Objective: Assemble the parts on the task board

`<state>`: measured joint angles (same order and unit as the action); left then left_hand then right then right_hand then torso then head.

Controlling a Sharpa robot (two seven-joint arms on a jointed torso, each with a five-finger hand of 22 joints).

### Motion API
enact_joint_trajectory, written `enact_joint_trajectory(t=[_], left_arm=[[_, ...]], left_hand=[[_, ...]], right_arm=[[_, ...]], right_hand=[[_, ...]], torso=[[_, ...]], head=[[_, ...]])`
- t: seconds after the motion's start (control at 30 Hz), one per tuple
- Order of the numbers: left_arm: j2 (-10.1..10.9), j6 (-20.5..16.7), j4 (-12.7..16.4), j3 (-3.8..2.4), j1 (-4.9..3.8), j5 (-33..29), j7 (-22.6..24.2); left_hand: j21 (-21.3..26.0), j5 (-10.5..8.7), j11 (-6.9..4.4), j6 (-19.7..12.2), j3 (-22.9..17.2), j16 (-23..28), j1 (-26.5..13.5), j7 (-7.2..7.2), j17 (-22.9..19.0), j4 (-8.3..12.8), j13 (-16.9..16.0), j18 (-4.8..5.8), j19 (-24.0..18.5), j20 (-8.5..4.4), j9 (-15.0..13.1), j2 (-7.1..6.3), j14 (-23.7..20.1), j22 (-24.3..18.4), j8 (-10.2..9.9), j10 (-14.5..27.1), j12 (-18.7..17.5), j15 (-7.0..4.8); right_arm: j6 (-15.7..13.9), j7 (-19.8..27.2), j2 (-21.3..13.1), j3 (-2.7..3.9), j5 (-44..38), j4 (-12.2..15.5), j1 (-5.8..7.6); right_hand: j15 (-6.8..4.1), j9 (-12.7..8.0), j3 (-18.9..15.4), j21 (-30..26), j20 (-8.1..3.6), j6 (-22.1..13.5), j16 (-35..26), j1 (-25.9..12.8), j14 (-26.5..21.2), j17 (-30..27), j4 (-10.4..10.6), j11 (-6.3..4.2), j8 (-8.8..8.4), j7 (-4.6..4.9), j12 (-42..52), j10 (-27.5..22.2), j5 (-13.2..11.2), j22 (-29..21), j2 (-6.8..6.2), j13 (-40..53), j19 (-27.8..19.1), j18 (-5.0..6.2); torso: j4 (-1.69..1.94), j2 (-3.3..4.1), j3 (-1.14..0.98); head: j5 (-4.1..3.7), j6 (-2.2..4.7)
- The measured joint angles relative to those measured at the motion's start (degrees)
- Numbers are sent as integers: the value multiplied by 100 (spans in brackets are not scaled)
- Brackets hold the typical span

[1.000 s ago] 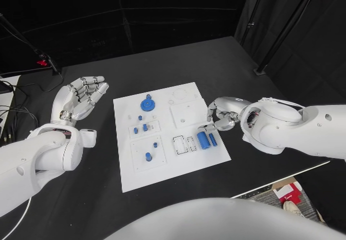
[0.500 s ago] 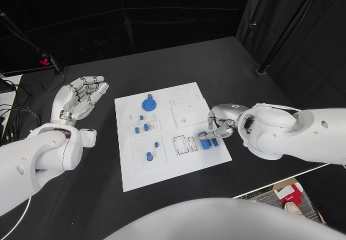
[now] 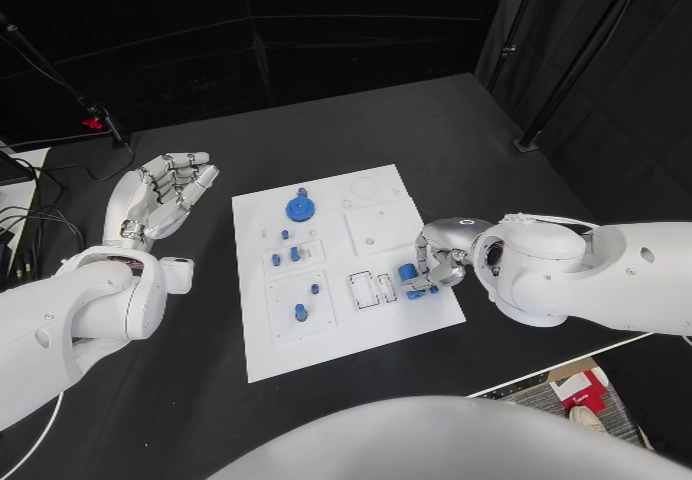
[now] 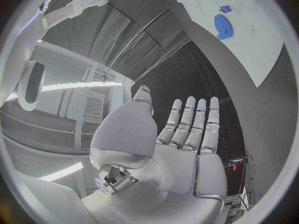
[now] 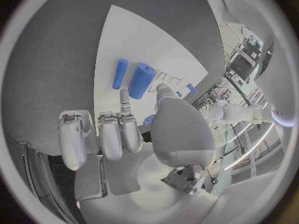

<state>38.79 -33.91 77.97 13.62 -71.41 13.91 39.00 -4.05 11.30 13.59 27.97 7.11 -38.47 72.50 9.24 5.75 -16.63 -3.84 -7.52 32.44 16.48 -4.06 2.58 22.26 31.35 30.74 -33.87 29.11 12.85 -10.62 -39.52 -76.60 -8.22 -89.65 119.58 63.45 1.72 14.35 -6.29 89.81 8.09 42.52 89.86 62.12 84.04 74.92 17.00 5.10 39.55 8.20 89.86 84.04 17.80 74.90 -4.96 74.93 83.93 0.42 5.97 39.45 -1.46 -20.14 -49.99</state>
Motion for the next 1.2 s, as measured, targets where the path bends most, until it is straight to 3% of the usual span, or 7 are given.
enact_joint_trajectory(t=[0.6,1.2], left_arm=[[13,0,1,0,9,-2,0],[17,3,3,0,13,-3,0]], left_hand=[[0,0,0,0,0,0,0,0,1,0,0,0,0,0,0,0,0,1,0,0,0,0],[0,0,0,0,0,0,0,0,-6,0,-1,0,0,0,1,0,-21,1,0,0,23,21]], right_arm=[[112,-34,180,0,84,-71,-37],[217,-44,498,18,147,-335,-102]], right_hand=[[0,-7,49,0,0,40,0,9,0,-1,-18,-20,0,-1,0,-21,-21,0,115,0,0,0],[1,-6,60,0,-21,60,0,24,-1,-1,-8,-20,22,19,0,-20,-84,0,192,-1,21,1]], torso=[[3,3,3],[3,1,3]], head=[[27,0],[31,0]])
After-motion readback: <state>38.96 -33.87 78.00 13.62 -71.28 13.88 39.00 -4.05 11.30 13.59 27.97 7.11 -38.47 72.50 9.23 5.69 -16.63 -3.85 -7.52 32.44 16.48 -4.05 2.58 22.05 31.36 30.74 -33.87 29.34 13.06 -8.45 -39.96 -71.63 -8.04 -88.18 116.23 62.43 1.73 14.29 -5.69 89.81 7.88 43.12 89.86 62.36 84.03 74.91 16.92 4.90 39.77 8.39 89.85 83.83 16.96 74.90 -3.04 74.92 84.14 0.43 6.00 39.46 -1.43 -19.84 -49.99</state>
